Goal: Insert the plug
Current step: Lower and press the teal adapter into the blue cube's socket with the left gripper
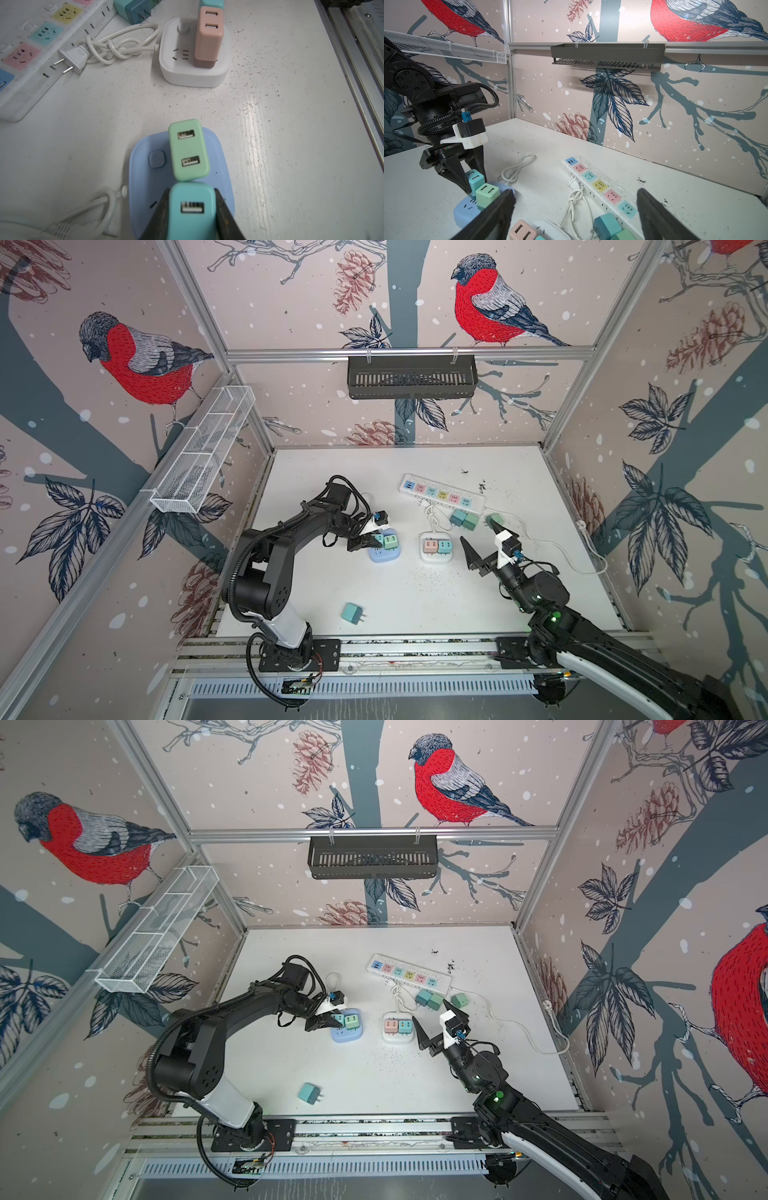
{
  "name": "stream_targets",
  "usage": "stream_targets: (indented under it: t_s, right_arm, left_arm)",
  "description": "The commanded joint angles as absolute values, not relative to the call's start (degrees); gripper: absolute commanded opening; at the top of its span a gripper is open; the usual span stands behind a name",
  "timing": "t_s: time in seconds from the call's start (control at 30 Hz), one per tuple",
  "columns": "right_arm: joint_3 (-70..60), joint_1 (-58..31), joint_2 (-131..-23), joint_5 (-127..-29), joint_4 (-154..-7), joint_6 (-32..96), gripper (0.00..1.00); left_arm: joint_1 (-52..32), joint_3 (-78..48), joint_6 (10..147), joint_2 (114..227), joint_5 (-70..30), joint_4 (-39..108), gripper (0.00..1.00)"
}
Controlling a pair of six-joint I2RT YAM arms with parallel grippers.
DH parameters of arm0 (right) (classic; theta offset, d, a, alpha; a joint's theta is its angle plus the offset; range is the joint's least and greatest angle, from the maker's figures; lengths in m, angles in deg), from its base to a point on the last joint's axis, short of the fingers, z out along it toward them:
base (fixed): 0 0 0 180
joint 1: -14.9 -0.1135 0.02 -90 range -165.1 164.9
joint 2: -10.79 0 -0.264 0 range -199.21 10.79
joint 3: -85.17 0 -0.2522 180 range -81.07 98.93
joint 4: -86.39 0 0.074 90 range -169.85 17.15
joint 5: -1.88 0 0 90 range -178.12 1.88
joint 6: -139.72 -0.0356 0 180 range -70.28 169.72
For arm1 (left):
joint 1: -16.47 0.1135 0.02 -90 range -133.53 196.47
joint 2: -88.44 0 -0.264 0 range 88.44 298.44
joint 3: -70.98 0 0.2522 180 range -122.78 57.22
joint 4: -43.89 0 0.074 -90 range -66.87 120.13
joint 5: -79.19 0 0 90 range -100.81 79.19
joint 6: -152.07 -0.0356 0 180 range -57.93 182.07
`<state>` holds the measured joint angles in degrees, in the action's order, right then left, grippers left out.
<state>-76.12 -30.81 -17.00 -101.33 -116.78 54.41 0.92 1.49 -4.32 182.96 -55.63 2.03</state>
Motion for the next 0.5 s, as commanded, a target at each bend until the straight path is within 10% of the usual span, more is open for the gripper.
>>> stream_targets:
  t_s: [0.0,0.47]
  right_arm:
    - [-75.6,-30.7,-17.1,-100.7,-118.1,54.0,0.92]
    - [-75.4,-30.5,-17.5,-100.8,-118.1,53.9,0.92]
  left_arm:
    - [0.6,1.7,-4.5,182.7,-56.7,0.7,0.00]
    - [-1.6,9.0,5.7,175.9,-52.8,14.8,0.00]
